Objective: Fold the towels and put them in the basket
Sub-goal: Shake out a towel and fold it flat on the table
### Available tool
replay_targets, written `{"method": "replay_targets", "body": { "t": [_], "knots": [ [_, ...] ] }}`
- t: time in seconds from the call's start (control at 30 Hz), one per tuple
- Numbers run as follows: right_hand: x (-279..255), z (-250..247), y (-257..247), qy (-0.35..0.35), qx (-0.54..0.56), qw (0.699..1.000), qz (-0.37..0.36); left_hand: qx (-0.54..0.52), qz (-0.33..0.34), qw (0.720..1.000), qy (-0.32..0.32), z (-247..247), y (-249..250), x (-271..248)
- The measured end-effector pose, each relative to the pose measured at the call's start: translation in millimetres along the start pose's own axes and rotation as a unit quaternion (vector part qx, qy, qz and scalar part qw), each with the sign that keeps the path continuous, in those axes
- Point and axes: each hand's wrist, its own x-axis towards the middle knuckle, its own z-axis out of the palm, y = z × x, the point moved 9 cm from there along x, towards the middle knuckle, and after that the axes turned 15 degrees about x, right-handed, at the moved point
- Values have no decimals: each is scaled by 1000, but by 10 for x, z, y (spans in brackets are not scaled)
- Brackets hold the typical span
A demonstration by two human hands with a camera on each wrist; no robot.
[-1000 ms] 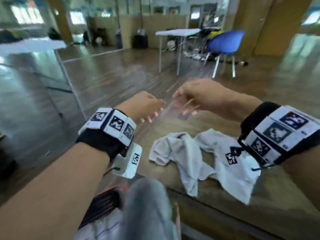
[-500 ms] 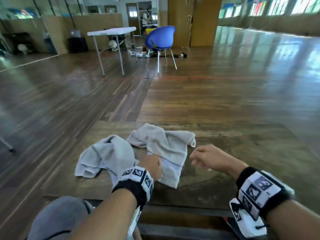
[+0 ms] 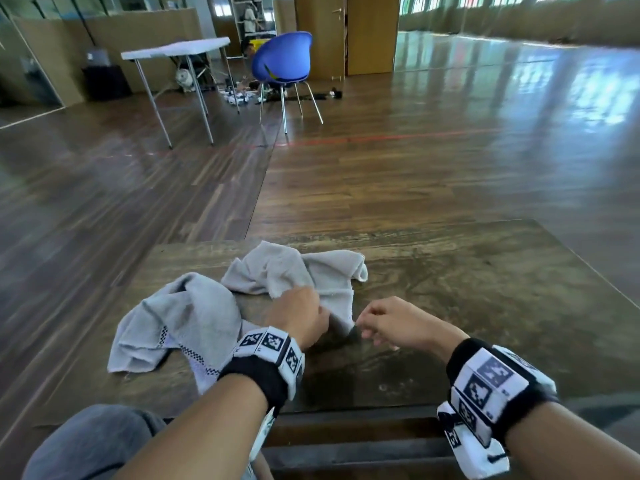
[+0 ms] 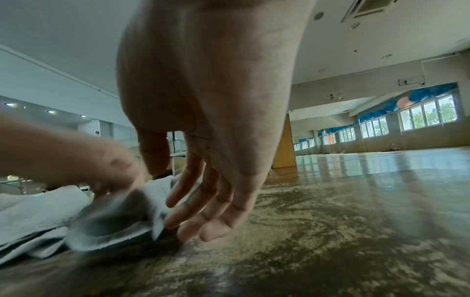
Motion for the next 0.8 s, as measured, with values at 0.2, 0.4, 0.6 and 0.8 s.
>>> {"method": "replay_targets", "body": {
  "t": [0.2, 0.4, 0.6, 0.8],
  "knots": [
    [-180, -192, -404, 23, 3, 997, -80, -266, 5, 959, 98, -877, 496, 114],
    [-387, -958, -1009, 222, 43, 950, -217, -464, -17, 866, 184, -1574, 607, 18],
    [-809, -1440, -1725, 303, -75, 886, -343, -368, -15, 882, 294, -1911, 402, -170],
    [-880, -1083, -1961, 173, -162, 896, -376, -169, 157, 938, 259, -1927, 618, -242]
  ]
}}
